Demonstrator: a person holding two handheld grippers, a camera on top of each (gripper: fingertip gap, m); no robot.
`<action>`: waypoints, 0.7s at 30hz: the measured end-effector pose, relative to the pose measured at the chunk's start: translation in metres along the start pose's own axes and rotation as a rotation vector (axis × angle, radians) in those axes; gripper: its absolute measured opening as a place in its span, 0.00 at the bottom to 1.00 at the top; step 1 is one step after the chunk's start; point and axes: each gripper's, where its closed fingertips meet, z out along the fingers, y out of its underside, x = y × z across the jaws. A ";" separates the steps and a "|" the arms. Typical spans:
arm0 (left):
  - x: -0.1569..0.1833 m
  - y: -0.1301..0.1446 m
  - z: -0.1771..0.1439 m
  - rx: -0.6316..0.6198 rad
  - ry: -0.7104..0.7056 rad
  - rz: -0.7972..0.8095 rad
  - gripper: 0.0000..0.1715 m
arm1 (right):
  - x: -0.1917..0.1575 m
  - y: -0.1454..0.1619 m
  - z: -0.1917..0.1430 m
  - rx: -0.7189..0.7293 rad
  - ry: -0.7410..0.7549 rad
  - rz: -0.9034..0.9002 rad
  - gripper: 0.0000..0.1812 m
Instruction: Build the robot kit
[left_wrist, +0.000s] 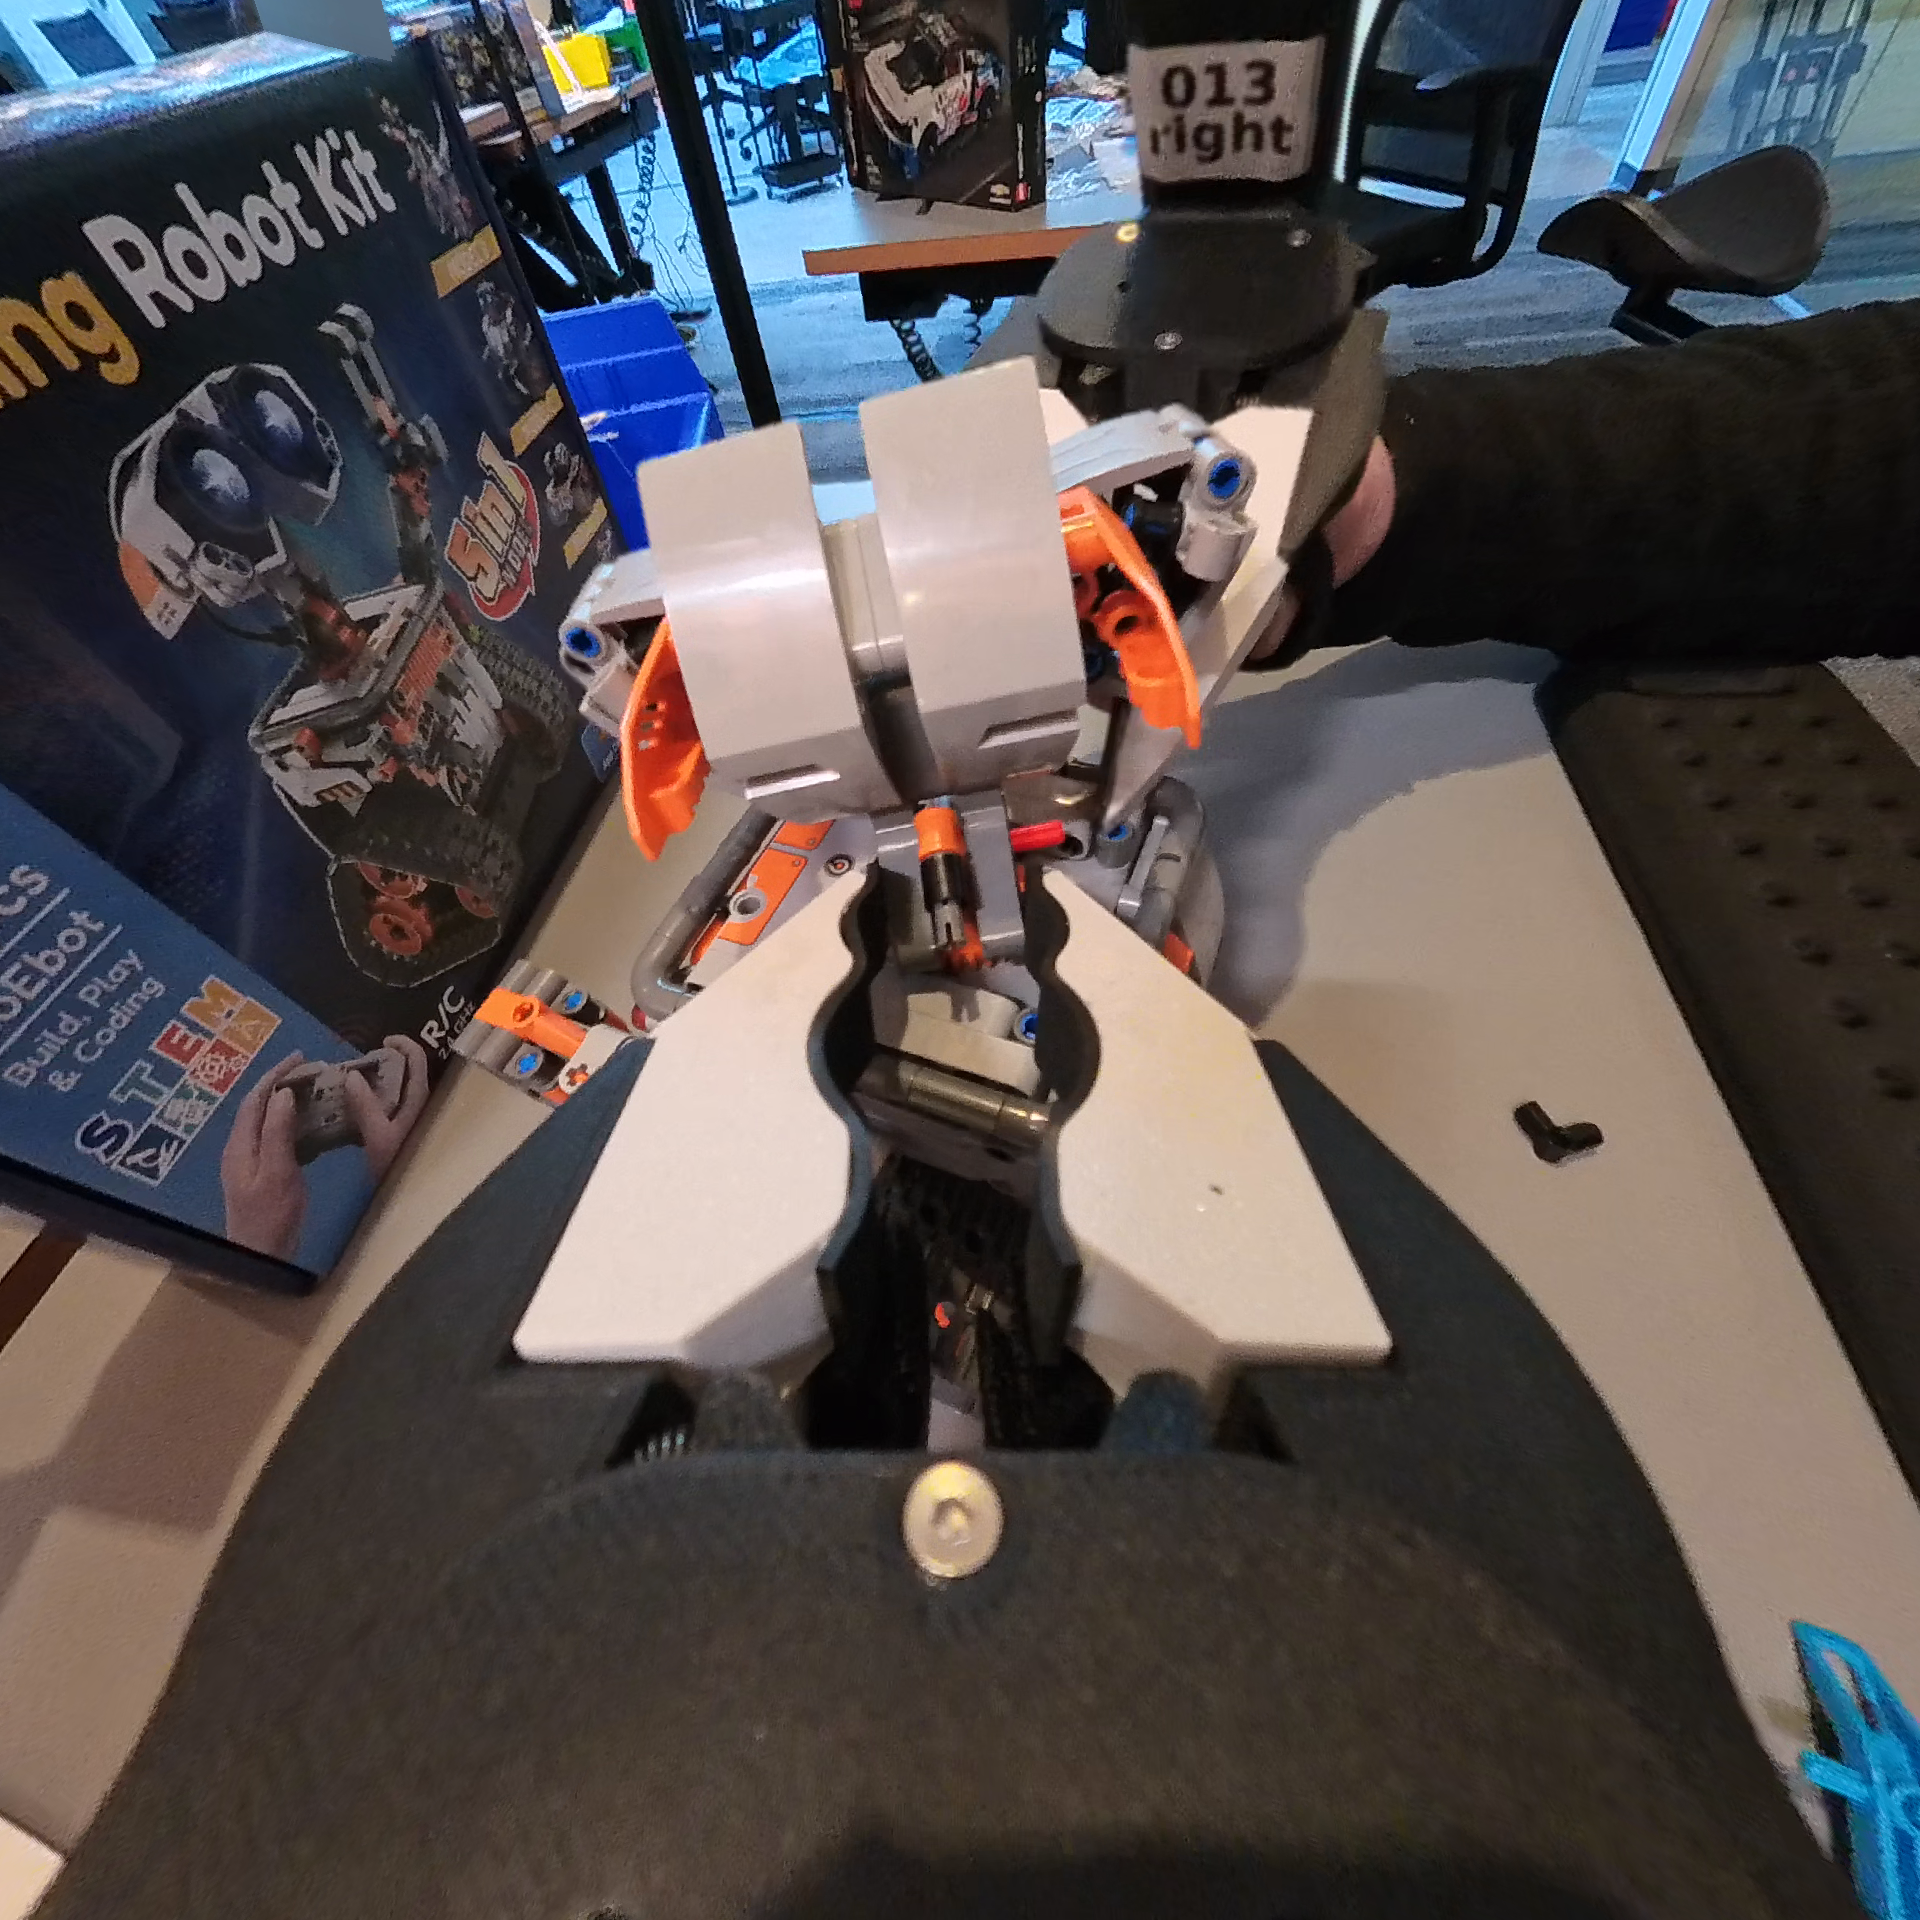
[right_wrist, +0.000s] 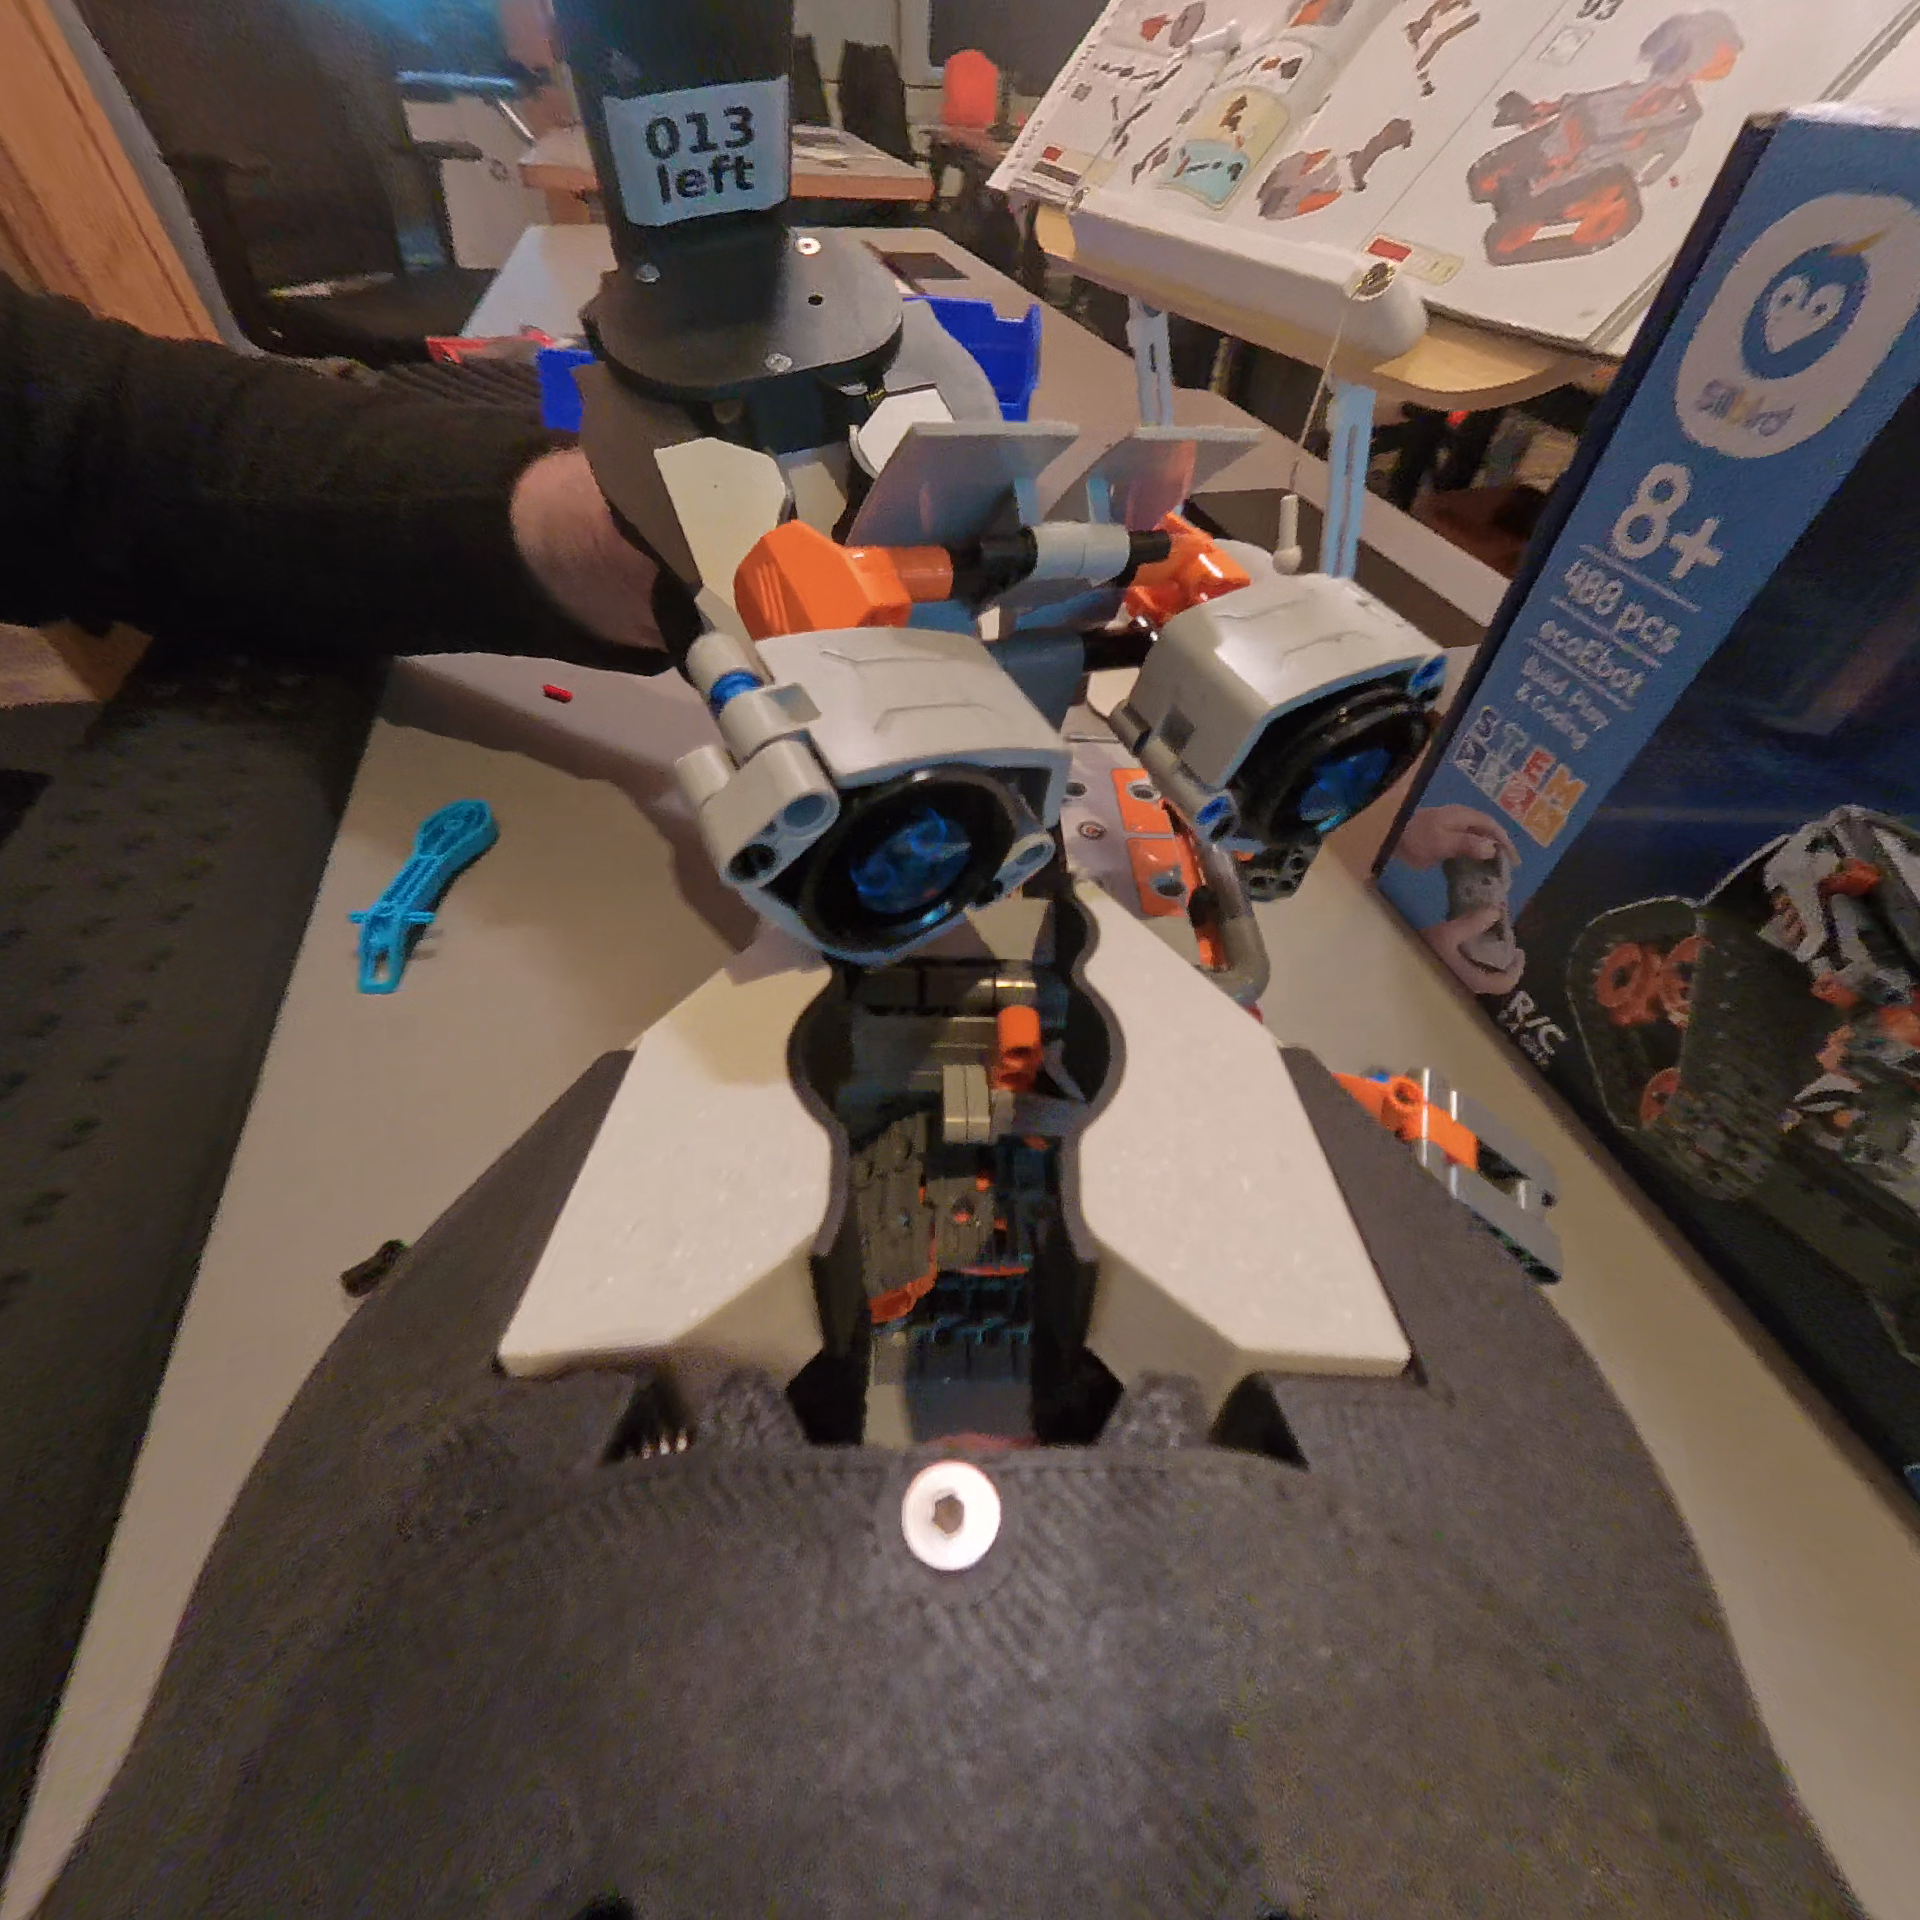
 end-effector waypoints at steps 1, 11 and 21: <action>0.000 0.000 0.000 0.005 0.000 0.003 0.15 | 0.000 -0.001 0.001 -0.001 0.008 -0.005 0.18; 0.000 0.001 -0.001 0.012 0.007 0.004 0.15 | 0.001 0.000 0.011 -0.010 -0.015 0.041 0.16; -0.001 0.002 0.000 -0.094 -0.022 0.109 0.15 | -0.001 0.000 0.010 -0.027 -0.066 0.058 0.18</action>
